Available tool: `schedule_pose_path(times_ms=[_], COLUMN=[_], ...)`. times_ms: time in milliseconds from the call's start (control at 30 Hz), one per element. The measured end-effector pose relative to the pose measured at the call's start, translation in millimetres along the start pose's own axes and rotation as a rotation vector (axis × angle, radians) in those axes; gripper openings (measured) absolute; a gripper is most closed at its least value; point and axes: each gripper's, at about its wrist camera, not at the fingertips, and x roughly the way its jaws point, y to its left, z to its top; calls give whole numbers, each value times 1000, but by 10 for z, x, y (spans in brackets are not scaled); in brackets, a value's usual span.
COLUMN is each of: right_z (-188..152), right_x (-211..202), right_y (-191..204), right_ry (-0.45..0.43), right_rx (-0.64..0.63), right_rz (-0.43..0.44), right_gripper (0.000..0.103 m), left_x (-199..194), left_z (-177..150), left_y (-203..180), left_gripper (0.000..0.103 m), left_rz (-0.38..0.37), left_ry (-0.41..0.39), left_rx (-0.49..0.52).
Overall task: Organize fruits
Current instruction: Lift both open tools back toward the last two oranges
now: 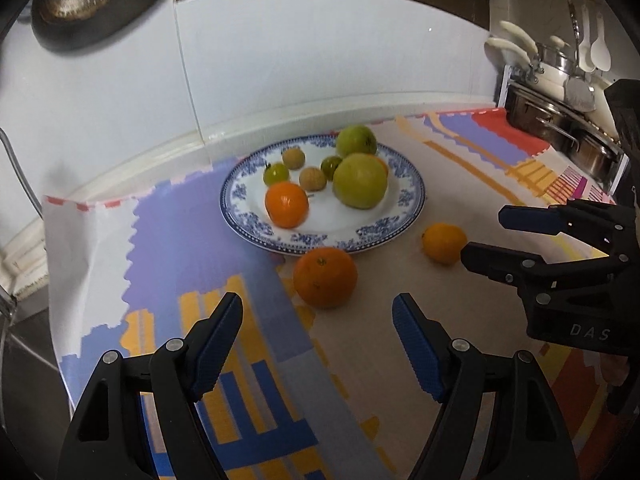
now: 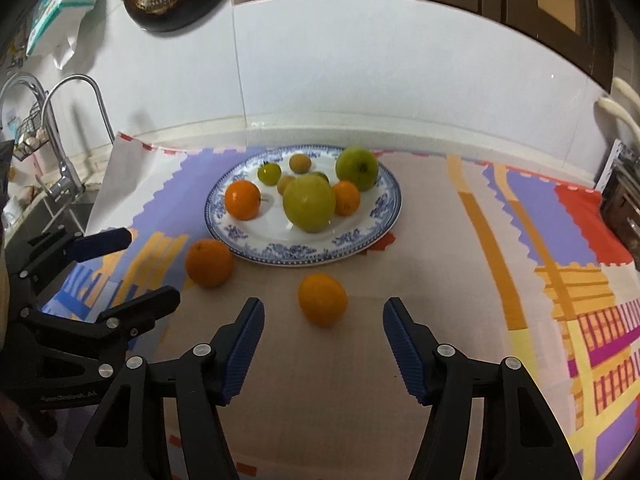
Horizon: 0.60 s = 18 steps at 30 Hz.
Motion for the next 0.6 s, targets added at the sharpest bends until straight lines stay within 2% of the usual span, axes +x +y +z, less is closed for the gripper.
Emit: schedule_pose_path(times_ms=[267, 500, 600], right_z=[16, 54, 55], right_x=[236, 363, 389], right_y=[-50, -86, -90], right_ry=[42, 61, 68], right_rx=[19, 34, 37], right_rz=[45, 75, 80], right_gripper=[53, 46, 45], left_x=[231, 378, 430], left_z=[84, 156, 162], left_y=[34, 37, 38], left_gripper=[70, 60, 51], left_rz=[-26, -57, -62], left_ry=[33, 55, 69], left_rx=[-32, -69, -75])
